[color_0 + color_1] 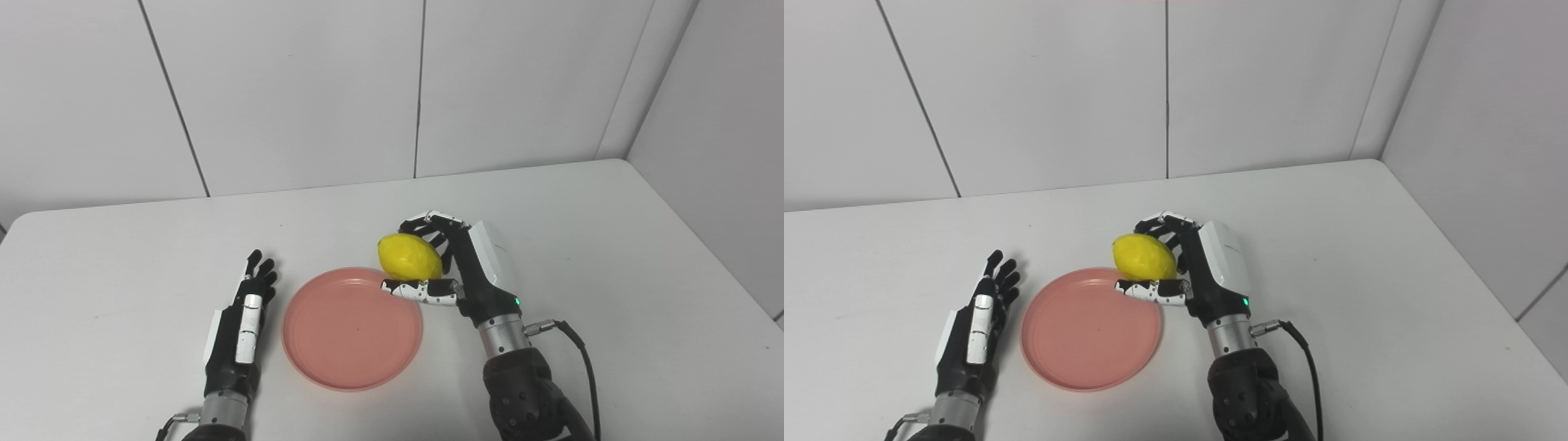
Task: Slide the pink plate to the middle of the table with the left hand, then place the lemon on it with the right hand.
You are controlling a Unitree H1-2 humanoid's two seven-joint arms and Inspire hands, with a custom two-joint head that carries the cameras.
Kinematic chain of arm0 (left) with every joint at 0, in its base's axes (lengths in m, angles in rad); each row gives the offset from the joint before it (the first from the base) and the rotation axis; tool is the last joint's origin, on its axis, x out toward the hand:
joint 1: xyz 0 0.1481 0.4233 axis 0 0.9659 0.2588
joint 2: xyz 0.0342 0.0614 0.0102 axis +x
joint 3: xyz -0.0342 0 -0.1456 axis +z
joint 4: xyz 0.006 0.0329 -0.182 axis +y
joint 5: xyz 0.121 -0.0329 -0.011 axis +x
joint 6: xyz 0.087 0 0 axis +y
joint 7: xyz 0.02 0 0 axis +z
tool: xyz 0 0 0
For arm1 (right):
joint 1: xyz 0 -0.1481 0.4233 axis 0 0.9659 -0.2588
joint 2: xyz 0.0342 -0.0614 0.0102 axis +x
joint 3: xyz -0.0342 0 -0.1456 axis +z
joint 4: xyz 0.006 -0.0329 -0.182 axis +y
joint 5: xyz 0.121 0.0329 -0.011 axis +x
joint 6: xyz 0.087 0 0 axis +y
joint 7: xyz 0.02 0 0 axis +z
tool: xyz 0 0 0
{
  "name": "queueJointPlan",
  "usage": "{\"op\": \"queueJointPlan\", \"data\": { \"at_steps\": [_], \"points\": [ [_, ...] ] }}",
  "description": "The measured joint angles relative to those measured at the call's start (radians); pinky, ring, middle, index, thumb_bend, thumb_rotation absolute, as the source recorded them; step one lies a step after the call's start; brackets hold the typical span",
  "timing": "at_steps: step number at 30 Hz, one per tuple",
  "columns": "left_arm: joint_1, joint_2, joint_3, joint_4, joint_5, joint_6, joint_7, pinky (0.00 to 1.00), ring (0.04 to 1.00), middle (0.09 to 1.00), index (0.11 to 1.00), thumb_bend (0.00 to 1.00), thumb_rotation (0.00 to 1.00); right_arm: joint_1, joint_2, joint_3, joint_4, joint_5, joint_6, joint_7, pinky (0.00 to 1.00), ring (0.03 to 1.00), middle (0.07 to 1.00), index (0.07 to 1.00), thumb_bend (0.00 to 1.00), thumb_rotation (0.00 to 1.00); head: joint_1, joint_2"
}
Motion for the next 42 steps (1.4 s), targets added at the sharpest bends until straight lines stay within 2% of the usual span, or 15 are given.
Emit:
{"op": "queueJointPlan", "data": {
  "at_steps": [2, 3, 5, 8, 17, 18, 19, 26, 29, 32, 37, 38, 39, 42],
  "points": [
    [0.001, -0.006, 0.000, 0.000, 0.002, 0.000, 0.010, 0.96, 0.942, 0.947, 0.952, 0.68, 1.00, -0.005, 0.001, 0.013, 0.013, 0.007, -0.005, 0.010, 0.17, 0.443, 0.406, 0.513, 0.51, 0.00, 0.017, 0.002],
    [0.002, -0.008, -0.001, 0.000, 0.004, 0.000, 0.013, 0.95, 0.937, 0.943, 0.949, 0.68, 1.00, -0.006, 0.001, 0.017, 0.021, 0.012, -0.008, 0.016, 0.17, 0.374, 0.429, 0.528, 0.51, 0.00, 0.037, 0.003],
    [0.002, -0.009, -0.006, 0.000, 0.022, -0.001, 0.020, 0.93, 0.932, 0.939, 0.944, 0.69, 1.00, -0.007, 0.000, 0.028, 0.045, 0.018, -0.032, 0.021, 0.15, 0.384, 0.486, 0.492, 0.51, 0.00, 0.055, 0.005],
    [0.003, -0.011, -0.017, 0.001, 0.050, -0.006, 0.039, 0.92, 0.927, 0.935, 0.938, 0.69, 1.00, -0.007, -0.004, 0.050, 0.072, 0.017, -0.066, 0.026, 0.16, 0.385, 0.496, 0.485, 0.51, 0.00, 0.089, 0.005],
    [0.003, -0.032, -0.029, 0.010, 0.090, -0.013, 0.074, 0.90, 0.910, 0.923, 0.916, 0.71, 1.00, -0.008, 0.002, 0.082, 0.099, 0.012, -0.069, 0.060, 0.17, 0.397, 0.479, 0.492, 0.51, 0.00, 0.136, 0.006],
    [0.003, -0.034, -0.030, 0.010, 0.098, -0.013, 0.077, 0.89, 0.907, 0.920, 0.910, 0.70, 1.00, -0.008, 0.003, 0.085, 0.107, 0.011, -0.069, 0.066, 0.17, 0.428, 0.430, 0.509, 0.51, 0.00, 0.137, 0.006],
    [0.003, -0.037, -0.032, 0.009, 0.106, -0.013, 0.080, 0.89, 0.906, 0.920, 0.909, 0.70, 1.00, -0.008, 0.003, 0.089, 0.111, 0.010, -0.069, 0.069, 0.18, 0.434, 0.422, 0.513, 0.51, 0.00, 0.137, 0.006],
    [0.007, -0.049, -0.043, 0.008, 0.130, -0.013, 0.095, 0.89, 0.911, 0.920, 0.910, 0.68, 1.00, -0.009, 0.011, 0.116, 0.125, 0.003, -0.069, 0.093, 0.20, 0.444, 0.414, 0.522, 0.51, 0.00, 0.152, 0.006],
    [0.008, -0.054, -0.044, 0.008, 0.136, -0.013, 0.099, 0.89, 0.910, 0.916, 0.908, 0.67, 1.00, -0.012, 0.010, 0.119, 0.152, -0.014, -0.069, 0.095, 0.20, 0.357, 0.439, 0.539, 0.51, 0.00, 0.152, 0.008],
    [0.008, -0.054, -0.045, 0.008, 0.137, -0.013, 0.100, 0.91, 0.923, 0.924, 0.918, 0.68, 1.00, -0.015, 0.010, 0.119, 0.177, -0.019, -0.069, 0.094, 0.20, 0.435, 0.420, 0.527, 0.51, 0.00, 0.152, 0.008],
    [0.010, -0.056, -0.046, 0.006, 0.132, -0.012, 0.100, 0.91, 0.917, 0.916, 0.910, 0.68, 1.00, -0.021, 0.007, 0.132, 0.218, -0.040, -0.069, 0.093, 0.20, 0.444, 0.413, 0.523, 0.51, 0.00, 0.141, 0.003],
    [0.010, -0.057, -0.045, 0.006, 0.130, -0.012, 0.100, 0.91, 0.919, 0.917, 0.911, 0.67, 1.00, -0.022, 0.007, 0.134, 0.227, -0.043, -0.070, 0.092, 0.20, 0.394, 0.432, 0.535, 0.51, 0.00, 0.138, 0.000],
    [0.011, -0.058, -0.044, 0.006, 0.128, -0.013, 0.100, 0.91, 0.920, 0.919, 0.913, 0.67, 1.00, -0.025, 0.007, 0.137, 0.240, -0.045, -0.075, 0.087, 0.21, 0.393, 0.477, 0.507, 0.51, 0.00, 0.137, 0.000],
    [0.011, -0.060, -0.044, 0.007, 0.128, -0.013, 0.100, 0.92, 0.922, 0.925, 0.921, 0.69, 1.00, -0.034, 0.004, 0.138, 0.259, -0.055, -0.105, 0.081, 0.21, 0.399, 0.501, 0.490, 0.51, 0.00, 0.138, 0.000]
  ]
}}
